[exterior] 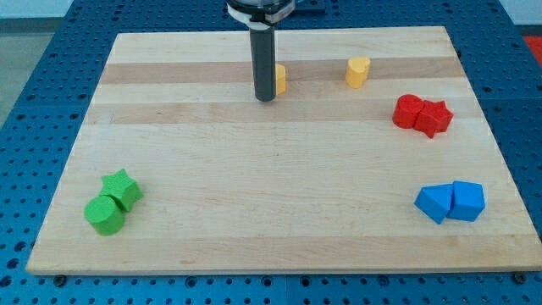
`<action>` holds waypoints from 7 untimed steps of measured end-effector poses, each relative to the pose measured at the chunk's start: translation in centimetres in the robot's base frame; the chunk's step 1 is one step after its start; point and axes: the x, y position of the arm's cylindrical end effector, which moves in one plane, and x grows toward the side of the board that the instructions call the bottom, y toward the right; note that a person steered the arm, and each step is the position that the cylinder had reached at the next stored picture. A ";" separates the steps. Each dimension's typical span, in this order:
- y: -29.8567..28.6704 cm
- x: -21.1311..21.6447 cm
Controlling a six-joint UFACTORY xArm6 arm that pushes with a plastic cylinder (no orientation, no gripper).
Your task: Push the yellow blocks to the top center of the board
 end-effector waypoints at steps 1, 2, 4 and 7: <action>0.0 -1.5; 0.0 -3.8; 0.2 -3.4; 2.8 -5.4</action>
